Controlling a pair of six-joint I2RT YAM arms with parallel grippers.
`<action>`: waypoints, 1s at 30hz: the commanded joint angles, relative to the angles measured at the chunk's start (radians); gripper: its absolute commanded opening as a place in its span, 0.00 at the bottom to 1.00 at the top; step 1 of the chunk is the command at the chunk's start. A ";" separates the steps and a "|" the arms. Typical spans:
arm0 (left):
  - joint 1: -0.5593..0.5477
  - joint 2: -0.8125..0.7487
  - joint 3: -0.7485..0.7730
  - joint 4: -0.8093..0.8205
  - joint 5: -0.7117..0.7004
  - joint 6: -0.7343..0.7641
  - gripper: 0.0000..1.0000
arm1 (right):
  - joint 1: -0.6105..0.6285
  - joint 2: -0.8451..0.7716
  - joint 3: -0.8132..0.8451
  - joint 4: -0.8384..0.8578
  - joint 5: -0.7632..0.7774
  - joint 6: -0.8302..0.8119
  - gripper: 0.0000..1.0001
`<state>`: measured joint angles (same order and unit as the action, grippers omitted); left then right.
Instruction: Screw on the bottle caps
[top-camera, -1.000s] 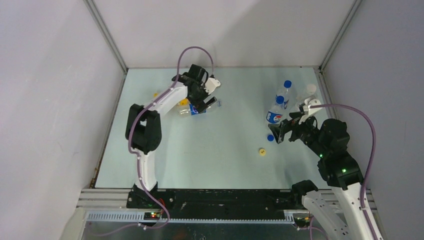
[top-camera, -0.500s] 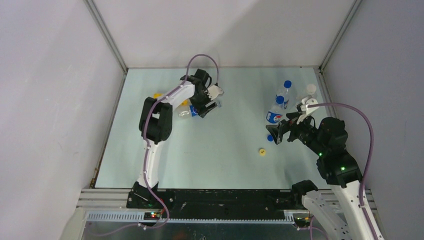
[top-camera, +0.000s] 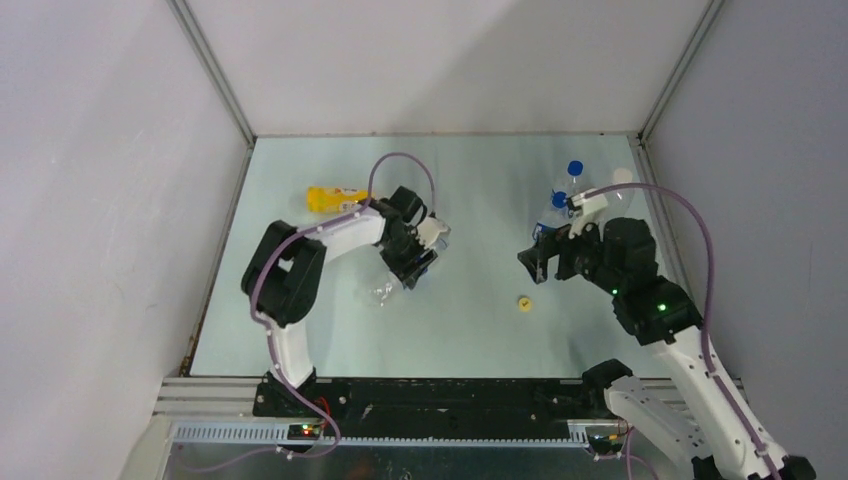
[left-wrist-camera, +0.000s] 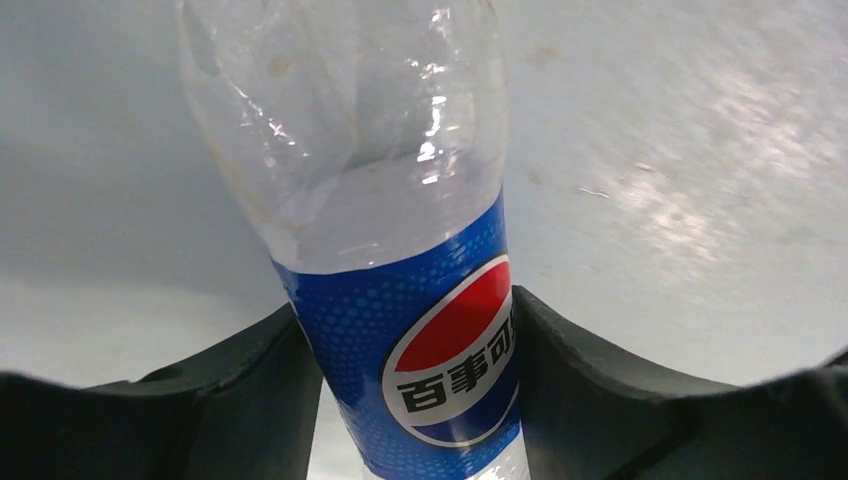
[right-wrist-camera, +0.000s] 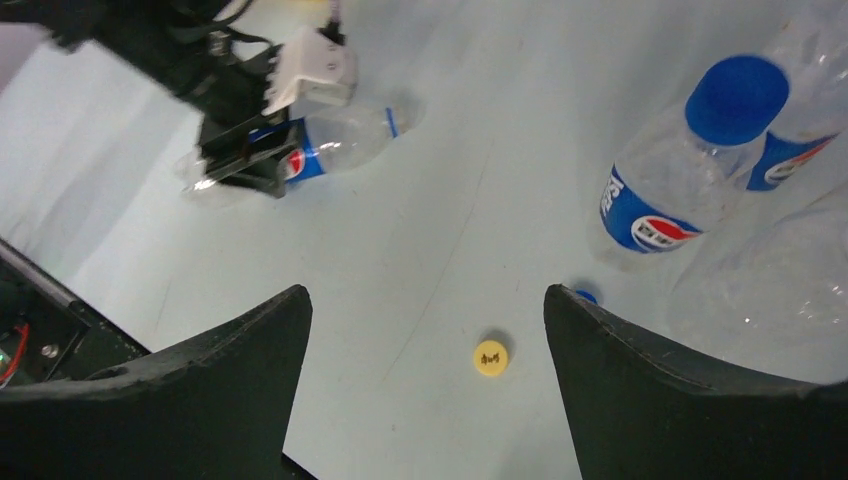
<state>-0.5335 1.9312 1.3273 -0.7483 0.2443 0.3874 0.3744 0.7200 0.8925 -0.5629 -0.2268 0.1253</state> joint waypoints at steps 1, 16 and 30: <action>-0.053 -0.141 -0.150 0.125 0.068 -0.184 0.63 | 0.120 0.042 -0.033 0.003 0.250 0.114 0.87; -0.169 -0.372 -0.419 0.271 0.060 -0.392 0.54 | 0.299 0.223 -0.292 0.193 0.952 0.704 0.74; -0.245 -0.372 -0.509 0.371 0.070 -0.508 0.55 | 0.344 0.541 -0.322 0.230 1.148 1.029 0.59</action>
<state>-0.7555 1.5620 0.8349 -0.4232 0.2844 -0.0750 0.7158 1.2201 0.5705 -0.3931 0.8299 1.0508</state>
